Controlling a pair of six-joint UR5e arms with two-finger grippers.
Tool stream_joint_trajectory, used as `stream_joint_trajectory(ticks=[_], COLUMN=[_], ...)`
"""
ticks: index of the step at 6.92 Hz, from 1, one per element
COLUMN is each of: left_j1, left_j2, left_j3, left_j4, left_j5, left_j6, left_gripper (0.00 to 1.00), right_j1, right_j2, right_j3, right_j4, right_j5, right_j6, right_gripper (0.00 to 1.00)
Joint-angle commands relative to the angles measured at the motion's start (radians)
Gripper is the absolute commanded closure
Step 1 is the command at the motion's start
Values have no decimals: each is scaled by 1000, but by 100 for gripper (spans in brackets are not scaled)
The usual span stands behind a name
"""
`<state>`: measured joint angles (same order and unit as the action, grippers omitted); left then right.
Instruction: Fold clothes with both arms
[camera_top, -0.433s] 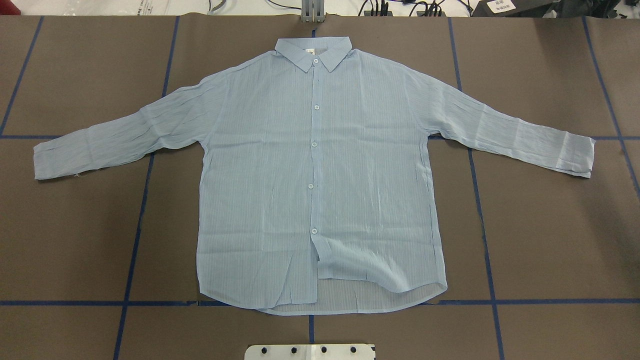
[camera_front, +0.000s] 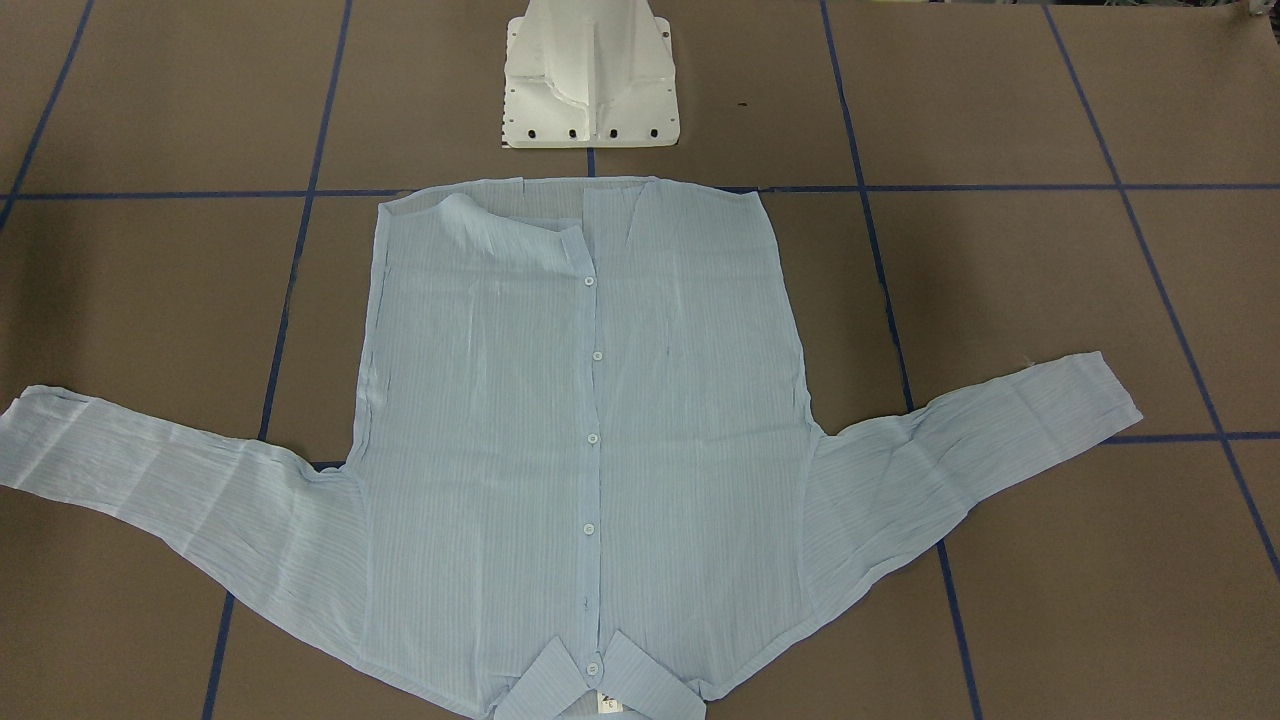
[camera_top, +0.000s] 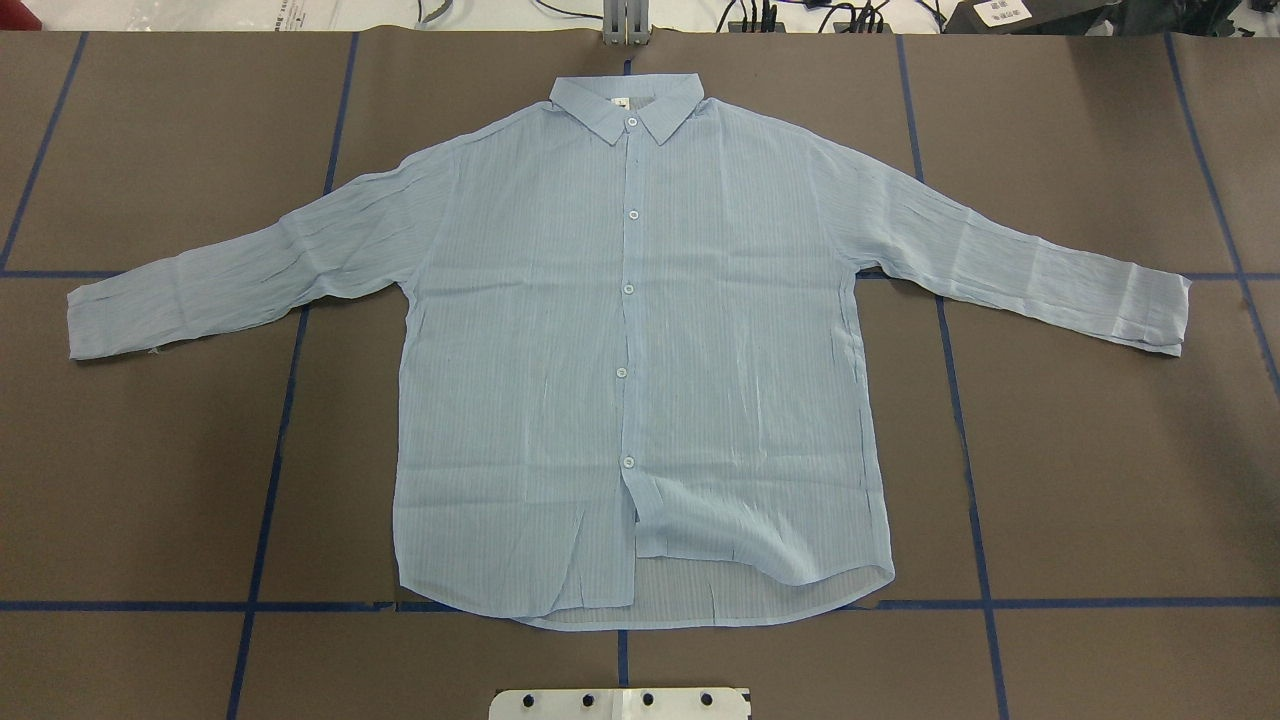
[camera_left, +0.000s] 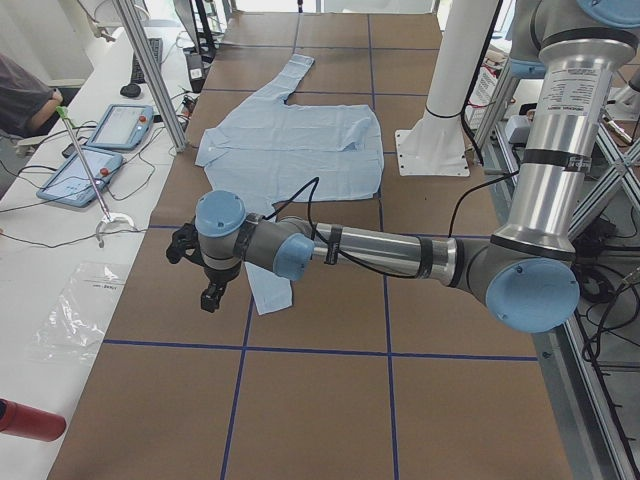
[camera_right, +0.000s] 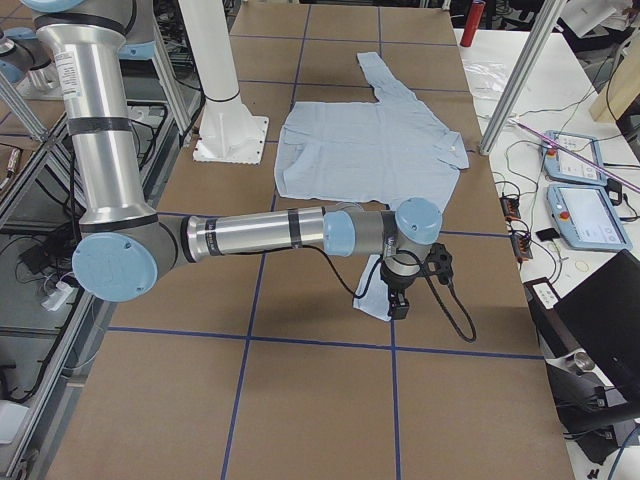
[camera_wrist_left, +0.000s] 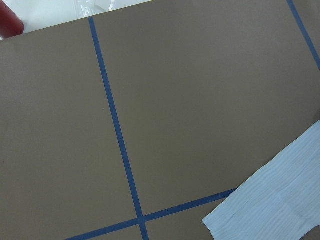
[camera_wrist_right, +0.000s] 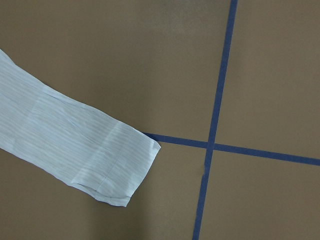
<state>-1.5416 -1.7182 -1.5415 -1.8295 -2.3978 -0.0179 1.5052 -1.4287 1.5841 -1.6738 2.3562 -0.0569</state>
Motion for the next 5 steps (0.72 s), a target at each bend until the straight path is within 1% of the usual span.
stream_joint_trajectory(ticks=[1, 2, 3, 4, 5], left_j1=[4, 6, 23, 50, 51], left_j2=[64, 63, 58, 64, 65], left_j3=[-66, -69, -72, -68, -66], left_j4=[-31, -36, -69, -97, -97], left_j5=[-24, -23, -26, -24, -23], left_j6=[0, 0, 1, -2, -1], left_gripper=[0, 0, 0, 0, 1], right_j1=[-11, -35, -80, -132, -149], right_j2=[4, -2, -1, 1, 4], right_j3=[-36, -55, -78, -81, -110], right_j4=[26, 92, 144, 202, 227], right_j5=[6, 3, 15, 18, 20], right_j6=[14, 17, 58, 109, 150], right_gripper=[0, 0, 0, 0, 0])
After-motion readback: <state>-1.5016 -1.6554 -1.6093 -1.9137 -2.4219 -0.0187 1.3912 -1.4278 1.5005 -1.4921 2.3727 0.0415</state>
